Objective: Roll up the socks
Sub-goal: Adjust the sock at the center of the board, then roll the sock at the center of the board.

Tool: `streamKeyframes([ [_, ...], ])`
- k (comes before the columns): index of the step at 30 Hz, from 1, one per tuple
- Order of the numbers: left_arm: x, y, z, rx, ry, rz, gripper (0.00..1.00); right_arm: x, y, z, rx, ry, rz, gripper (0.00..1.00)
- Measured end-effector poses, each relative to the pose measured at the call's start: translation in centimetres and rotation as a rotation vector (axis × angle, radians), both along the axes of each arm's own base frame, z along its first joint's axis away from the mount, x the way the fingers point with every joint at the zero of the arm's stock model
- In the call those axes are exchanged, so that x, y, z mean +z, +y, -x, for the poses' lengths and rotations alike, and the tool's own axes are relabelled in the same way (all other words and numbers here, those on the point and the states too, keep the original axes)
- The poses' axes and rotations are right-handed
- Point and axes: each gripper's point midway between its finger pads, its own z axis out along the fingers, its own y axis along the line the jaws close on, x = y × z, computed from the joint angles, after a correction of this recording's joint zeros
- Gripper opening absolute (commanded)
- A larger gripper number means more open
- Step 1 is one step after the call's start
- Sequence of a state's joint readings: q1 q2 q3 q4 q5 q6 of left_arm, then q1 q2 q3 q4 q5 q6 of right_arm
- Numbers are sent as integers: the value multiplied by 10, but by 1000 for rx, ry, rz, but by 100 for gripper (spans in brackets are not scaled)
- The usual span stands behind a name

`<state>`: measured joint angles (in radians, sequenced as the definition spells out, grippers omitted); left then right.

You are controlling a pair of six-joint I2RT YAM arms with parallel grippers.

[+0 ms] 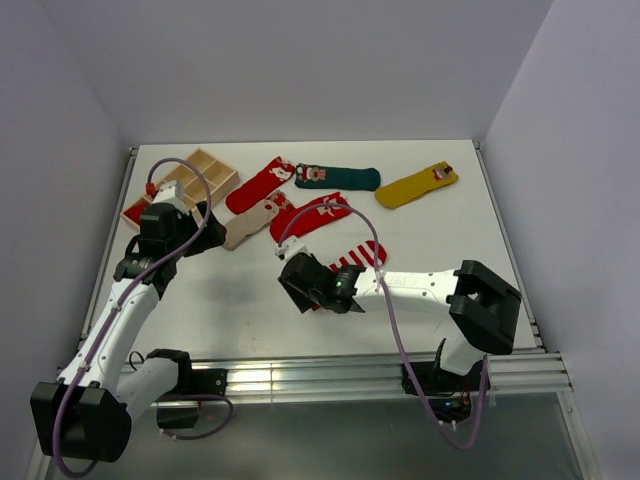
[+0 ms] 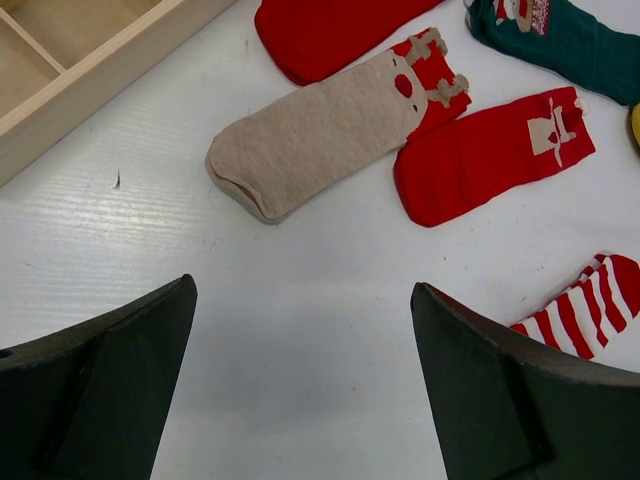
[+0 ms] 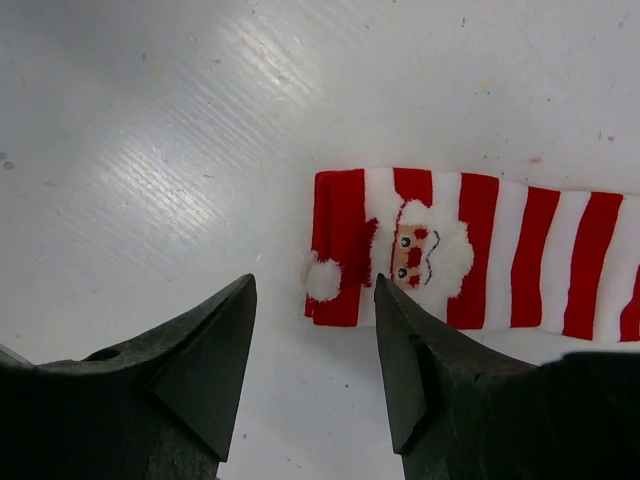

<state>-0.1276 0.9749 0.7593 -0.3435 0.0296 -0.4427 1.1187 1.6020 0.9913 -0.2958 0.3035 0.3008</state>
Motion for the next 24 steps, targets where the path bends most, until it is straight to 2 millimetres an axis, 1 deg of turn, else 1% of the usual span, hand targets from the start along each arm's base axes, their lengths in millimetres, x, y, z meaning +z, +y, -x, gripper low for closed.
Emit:
streamKeyframes([
  [2,0,0,0,0,0,0,94,2,1,5,21,-26,17,56],
  [6,-1,0,-1,-3,4,3,94,0,1,12,55,-51,49,56],
  [9,-1,0,-1,-4,5,5,94,-6,1,14,68,-61,80,55],
  [16,-1,-2,0,-13,6,12,94,-32,-7,16,74,-59,183,55],
  [24,-3,-3,0,-15,12,21,94,-37,-7,18,81,-67,203,51],
])
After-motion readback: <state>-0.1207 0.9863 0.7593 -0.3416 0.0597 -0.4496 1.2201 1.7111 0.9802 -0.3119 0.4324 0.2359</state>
